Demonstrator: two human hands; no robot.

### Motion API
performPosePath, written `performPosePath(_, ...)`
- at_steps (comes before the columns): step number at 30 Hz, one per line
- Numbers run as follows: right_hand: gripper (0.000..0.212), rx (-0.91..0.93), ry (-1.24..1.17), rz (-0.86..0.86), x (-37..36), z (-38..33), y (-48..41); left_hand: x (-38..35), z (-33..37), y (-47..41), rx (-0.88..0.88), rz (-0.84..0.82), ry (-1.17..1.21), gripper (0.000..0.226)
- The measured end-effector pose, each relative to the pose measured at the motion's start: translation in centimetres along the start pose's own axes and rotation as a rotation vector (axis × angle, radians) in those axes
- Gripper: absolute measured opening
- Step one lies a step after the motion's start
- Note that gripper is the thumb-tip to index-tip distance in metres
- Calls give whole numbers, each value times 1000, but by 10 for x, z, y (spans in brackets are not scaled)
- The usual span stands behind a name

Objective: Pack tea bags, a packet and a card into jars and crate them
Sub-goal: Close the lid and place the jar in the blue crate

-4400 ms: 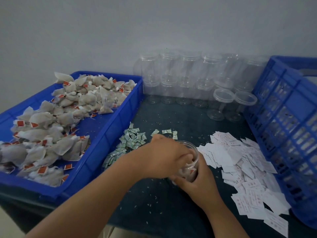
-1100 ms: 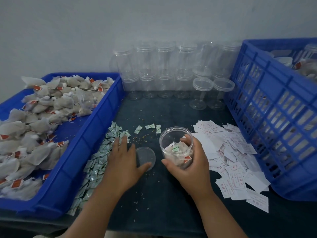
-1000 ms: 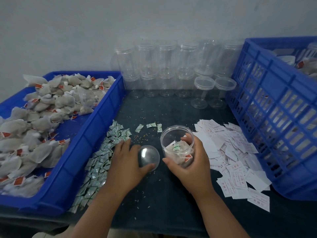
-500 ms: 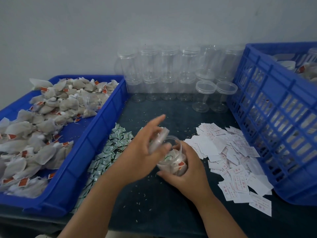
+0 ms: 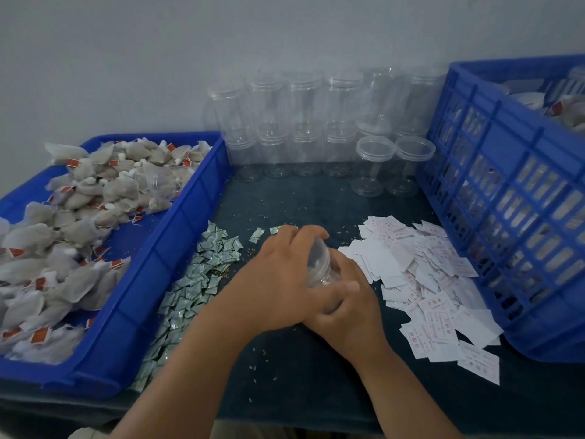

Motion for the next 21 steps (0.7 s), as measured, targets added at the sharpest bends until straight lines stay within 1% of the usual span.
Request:
performPosePath(2, 71, -5, -12, -28, -1, 2, -1, -3, 1, -3, 28, 80, -11, 75)
performPosePath(3, 70, -9, -26, -39, -1, 3, -1, -4, 1, -4, 12, 98, -24, 72)
performPosePath(7, 77, -43, -96, -43, 2, 6, 1, -8, -2, -4, -201, 63, -52, 68)
performPosePath(8, 76, -50, -116, -52, 4, 7, 2, -7, -2, -4, -242, 61, -39, 66)
performPosePath(10, 71, -71, -206, -93, 6, 7, 2, -3, -3, -4, -328, 55, 38, 58)
performPosePath(12, 66, -85, -337, -140, 7, 5, 0, 2, -3, -3, -426, -6, 158, 45)
performPosePath(14, 55, -93, -412, -153, 6, 2, 0, 8, -4, -4, -462, -76, 250, 37)
performPosePath(15, 48, -101, -429, -149, 6, 1, 0, 11, -5, -4, -442, -85, 234, 37)
performPosePath(16, 44, -111, -441, -144, 5, 1, 0, 15, -6, -4, -403, -76, 168, 40)
performPosePath(18, 49, -101, -452, -122, 1, 2, 0, 19, -12, -5, -276, -90, 21, 54)
performPosePath(19, 52, -85, -432, -109, -1, 2, -1, 18, -13, -4, -188, -122, -8, 60)
performPosePath(20, 55, -71, -391, -99, -3, 2, -1, 14, -10, -3, -110, -141, -9, 62)
performPosePath(21, 56, -51, -333, -97, -4, 1, -2, 8, -2, 0, -47, -115, -3, 60)
Point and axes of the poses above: each hand's wrist, its own y-axis away from the middle knuckle, its own x-axis out of the back of the hand, z = x × y, the point moved 2 cm from there along -y, towards the middle knuckle, and after that the axes turned 10 degrees about x, right-handed, at the moved point
